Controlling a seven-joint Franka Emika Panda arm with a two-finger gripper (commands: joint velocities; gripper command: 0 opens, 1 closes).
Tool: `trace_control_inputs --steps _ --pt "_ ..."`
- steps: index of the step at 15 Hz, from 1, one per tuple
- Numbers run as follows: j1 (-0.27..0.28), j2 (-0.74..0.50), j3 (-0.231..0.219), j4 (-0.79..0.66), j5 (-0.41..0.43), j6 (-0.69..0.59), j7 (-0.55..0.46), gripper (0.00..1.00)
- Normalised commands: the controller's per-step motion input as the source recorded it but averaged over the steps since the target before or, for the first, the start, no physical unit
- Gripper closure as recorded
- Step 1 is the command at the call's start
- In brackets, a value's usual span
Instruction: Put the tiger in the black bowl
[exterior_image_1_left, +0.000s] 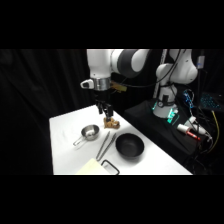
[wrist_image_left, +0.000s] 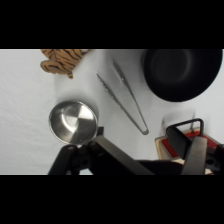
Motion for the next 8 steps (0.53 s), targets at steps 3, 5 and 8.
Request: trace_control_inputs --steps 3,5,8 --pt "-0.034 0.00 -0.012 0.00 -0.034 0.03 0.12 0.00" --pt "-0.086 -0.02 -0.076 -0.05 -0.068 0.12 0.21 0.00" --pt "-0.143 -0.04 -0.130 -0.13 -0.081 0.20 0.21 0.00"
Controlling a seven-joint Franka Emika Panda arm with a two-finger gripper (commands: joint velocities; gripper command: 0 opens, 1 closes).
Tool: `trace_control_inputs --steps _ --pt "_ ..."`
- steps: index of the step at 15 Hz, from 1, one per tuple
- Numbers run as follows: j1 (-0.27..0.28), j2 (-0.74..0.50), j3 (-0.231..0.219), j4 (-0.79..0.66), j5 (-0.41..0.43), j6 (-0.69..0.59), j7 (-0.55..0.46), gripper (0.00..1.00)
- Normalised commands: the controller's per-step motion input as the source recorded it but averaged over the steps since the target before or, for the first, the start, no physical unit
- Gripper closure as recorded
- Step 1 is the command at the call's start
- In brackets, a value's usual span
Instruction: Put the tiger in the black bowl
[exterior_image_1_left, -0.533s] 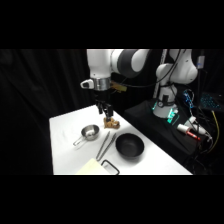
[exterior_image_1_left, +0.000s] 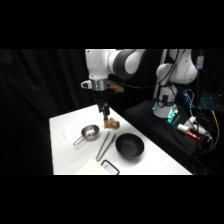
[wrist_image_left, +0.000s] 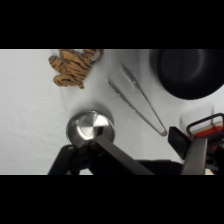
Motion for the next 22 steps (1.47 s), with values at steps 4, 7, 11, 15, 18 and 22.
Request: trace_control_inputs --steps 4,7,11,15,18,22 --pt "-0.157 -0.08 -0.145 -0.22 -0.073 0.26 0.26 0.00" --pt "-0.105 -0.12 -0.110 -0.32 -0.045 0.34 0.41 0.00" --pt "-0.042 -0.09 -0.058 -0.35 -0.014 0.36 0.40 0.00" --pt "-0.015 0.06 -0.003 -0.26 0.100 0.36 0.22 0.00" --pt "-0.003 0.25 0.033 -0.10 0.218 0.48 0.07 0.00" --pt "-0.028 0.43 0.104 0.13 0.339 0.45 -0.05 0.00"
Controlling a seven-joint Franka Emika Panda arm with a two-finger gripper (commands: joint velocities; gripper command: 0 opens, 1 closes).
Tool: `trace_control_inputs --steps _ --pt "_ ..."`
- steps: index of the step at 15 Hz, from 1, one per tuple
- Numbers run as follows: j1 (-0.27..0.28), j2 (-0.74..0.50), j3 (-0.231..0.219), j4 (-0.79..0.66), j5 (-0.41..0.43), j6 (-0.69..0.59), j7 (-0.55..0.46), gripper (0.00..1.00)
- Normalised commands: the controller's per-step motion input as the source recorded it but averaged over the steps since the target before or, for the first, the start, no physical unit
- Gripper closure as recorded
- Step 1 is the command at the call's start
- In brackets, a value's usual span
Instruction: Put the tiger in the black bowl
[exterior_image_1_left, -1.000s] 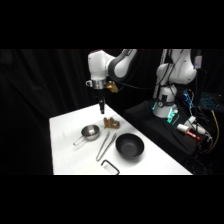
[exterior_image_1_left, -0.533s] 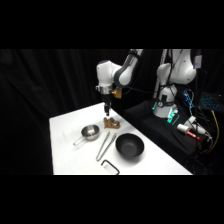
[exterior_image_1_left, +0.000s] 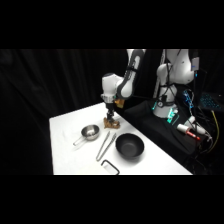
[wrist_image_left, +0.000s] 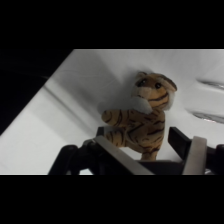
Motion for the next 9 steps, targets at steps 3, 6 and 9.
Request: trace_control_inputs --steps 3,6,9 --pt "-0.065 0.42 0.165 0.23 0.307 0.27 -0.13 0.07" --pt "-0.037 0.32 0.099 0.20 0.168 0.20 -0.13 0.42" --pt "0.031 0.17 -0.019 0.13 0.057 0.14 -0.11 0.66"
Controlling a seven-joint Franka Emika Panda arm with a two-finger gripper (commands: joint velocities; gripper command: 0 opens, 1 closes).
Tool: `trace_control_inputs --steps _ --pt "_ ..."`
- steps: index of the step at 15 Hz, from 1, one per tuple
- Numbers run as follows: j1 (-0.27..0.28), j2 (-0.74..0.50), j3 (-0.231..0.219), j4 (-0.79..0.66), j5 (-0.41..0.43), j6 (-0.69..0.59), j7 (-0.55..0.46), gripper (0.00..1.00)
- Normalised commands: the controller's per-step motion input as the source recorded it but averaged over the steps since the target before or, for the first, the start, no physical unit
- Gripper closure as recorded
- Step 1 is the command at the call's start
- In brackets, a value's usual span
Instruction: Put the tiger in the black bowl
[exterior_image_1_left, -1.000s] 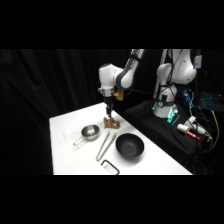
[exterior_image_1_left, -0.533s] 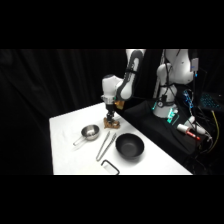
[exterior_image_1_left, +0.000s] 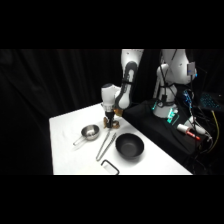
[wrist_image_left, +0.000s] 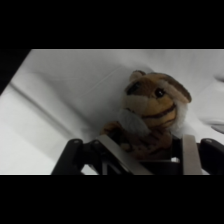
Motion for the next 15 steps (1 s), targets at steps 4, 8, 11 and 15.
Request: trace_control_inputs --steps 4,8,11,15 --pt "0.104 -0.02 -0.132 0.03 -0.052 -0.01 -0.09 0.95" --pt "0.237 -0.26 -0.283 -0.07 -0.239 -0.21 -0.04 0.94" --pt "0.321 -0.45 -0.355 -0.14 -0.422 -0.34 0.03 0.93" --pt "0.211 -0.52 -0.164 -0.14 -0.454 -0.35 0.09 0.93"
